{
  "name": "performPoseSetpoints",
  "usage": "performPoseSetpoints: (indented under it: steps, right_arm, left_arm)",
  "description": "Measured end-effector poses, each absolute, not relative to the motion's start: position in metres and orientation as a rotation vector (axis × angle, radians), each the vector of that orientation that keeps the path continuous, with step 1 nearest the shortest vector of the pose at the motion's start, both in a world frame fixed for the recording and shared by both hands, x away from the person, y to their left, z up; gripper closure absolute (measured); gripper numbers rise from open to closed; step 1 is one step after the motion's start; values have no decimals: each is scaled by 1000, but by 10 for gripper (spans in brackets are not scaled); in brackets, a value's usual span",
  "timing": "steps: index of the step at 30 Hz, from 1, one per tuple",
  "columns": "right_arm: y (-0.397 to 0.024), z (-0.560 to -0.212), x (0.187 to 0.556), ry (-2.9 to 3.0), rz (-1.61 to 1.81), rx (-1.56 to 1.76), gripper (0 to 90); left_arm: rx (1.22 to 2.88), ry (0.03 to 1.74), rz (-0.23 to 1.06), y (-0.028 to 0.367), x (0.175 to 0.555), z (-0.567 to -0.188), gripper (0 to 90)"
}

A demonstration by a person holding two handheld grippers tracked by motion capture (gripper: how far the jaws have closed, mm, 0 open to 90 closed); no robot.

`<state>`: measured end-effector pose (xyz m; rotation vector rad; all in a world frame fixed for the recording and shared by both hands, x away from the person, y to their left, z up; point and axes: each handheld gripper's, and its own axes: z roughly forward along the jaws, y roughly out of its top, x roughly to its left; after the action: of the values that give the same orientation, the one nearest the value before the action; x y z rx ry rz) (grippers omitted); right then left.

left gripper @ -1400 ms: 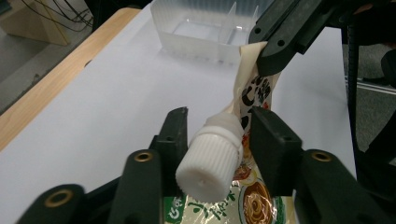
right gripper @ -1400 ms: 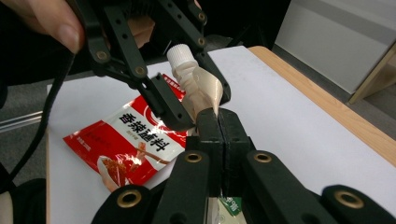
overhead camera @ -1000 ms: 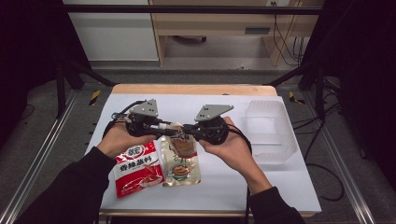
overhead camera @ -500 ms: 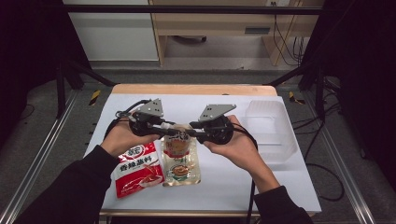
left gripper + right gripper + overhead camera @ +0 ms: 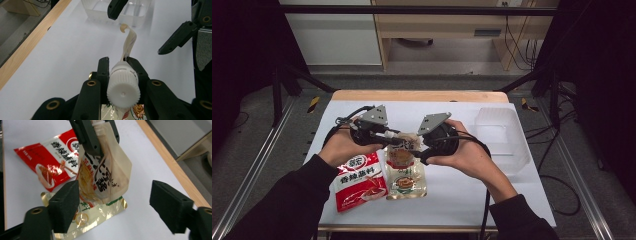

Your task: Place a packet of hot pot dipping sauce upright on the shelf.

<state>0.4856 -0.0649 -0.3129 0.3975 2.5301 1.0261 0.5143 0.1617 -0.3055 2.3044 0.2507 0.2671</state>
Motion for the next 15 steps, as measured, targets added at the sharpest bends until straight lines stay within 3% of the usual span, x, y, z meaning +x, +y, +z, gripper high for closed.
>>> performPoseSetpoints:
  steps: [6, 15]
  right_arm:
    - [-65, -301, 488, 2555, 982, 359, 255]
    - [-57, -290, 490, 2599, 882, 279, 366]
  left_arm:
    - [2313, 237, 265, 162, 513, -304, 740]
    - [2320, 219, 264, 162, 511, -302, 740]
